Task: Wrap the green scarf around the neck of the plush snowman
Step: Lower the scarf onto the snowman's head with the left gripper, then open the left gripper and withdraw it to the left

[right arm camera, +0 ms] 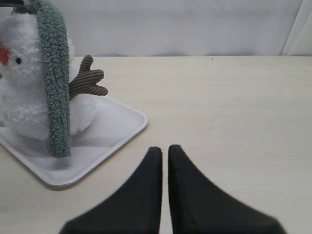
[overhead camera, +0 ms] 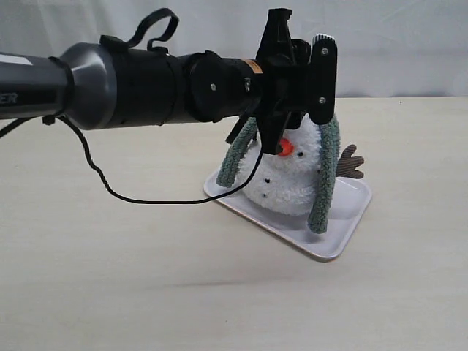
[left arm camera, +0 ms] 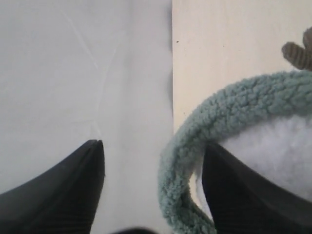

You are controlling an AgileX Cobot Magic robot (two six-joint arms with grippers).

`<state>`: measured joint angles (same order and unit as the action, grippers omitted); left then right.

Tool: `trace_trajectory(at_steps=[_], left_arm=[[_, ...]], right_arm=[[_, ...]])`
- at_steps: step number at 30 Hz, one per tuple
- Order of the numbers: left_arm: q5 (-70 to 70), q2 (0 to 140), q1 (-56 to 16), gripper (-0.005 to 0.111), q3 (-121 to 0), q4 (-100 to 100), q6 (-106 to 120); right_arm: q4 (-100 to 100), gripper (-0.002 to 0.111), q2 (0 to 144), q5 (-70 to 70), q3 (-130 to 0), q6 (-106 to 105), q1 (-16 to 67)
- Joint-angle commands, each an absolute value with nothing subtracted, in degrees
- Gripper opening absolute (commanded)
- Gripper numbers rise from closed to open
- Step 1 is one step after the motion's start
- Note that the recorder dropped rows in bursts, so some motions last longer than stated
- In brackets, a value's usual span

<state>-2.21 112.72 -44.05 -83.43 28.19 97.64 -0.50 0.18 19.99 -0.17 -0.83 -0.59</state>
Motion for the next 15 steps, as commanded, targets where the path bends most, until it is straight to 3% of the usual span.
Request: trace_trajectory(at_steps=[1,5,12,15], left_arm=[[3.45,109.96,-44.02,0.058,-83.42,29.67,94.12],[4.64,107.54,-44.02,0.053,-83.42,29.22,88.93],[15.85,100.88,-43.73,0.003,-83.42,28.46,82.64],[19.7,98.15,-43.71,0.0,-83.42,22.85,73.34]], right_arm=[[-0.42,0.004,0.0,19.79,0.0,-0.69,-0.52],[-0.42,0.004,0.0,19.79,0.0,-0.69,-0.52],[-0.42,0.004,0.0,19.79,0.0,-0.69,-0.52],[-0.42,0.004,0.0,19.79,0.0,-0.69,-0.52]])
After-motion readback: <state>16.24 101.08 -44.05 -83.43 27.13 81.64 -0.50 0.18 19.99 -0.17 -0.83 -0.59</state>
